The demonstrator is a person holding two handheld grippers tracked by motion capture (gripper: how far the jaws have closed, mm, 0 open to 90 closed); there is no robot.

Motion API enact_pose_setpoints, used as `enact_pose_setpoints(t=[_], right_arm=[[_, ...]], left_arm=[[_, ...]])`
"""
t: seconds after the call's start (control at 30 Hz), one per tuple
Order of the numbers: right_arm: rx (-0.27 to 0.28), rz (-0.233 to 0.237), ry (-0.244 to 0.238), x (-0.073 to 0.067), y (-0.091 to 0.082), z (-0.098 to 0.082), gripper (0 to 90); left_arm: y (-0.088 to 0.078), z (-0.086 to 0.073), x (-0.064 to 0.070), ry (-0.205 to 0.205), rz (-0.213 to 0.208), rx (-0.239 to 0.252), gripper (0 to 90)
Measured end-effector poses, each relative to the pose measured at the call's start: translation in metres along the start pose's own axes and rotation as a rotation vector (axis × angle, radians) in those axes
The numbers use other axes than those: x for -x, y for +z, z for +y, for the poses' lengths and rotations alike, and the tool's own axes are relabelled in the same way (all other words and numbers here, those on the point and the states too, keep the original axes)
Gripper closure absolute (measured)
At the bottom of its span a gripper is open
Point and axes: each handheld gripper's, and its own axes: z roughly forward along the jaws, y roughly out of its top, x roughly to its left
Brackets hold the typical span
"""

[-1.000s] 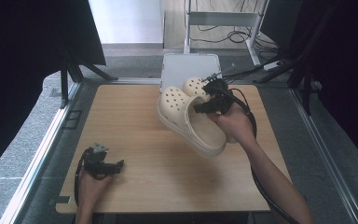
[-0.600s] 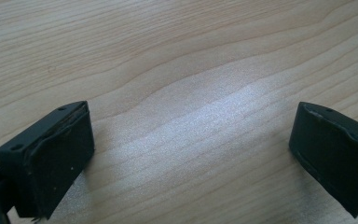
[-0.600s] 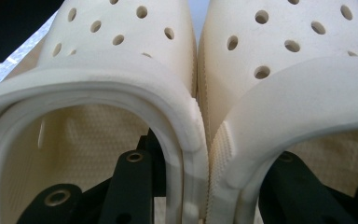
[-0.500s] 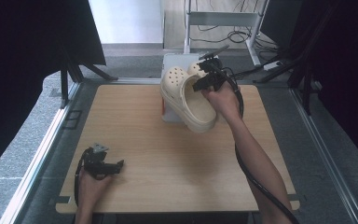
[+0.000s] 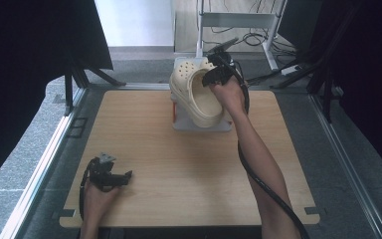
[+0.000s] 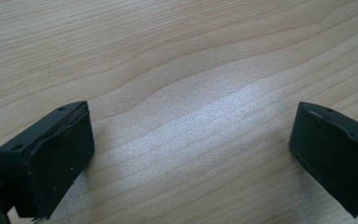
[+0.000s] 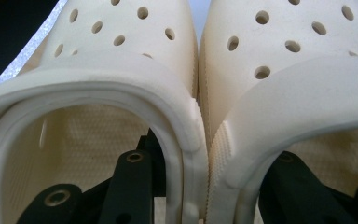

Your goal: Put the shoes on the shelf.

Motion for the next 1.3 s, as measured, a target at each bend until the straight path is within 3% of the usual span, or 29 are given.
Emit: enact_pose_setpoints(t=[0.5, 1.3], right_arm=[[-0.005, -0.042, 0.059, 0.003, 0.031, 0.027, 66.4], [0.017, -0.111, 0.146, 0.024, 0.069, 0.060, 66.2]], left_arm=[[0.000, 0.000, 0.000, 0.000, -0.001, 0.000, 0.0], [0.000, 0.000, 0.000, 0.007, -0.002, 0.000, 0.0]])
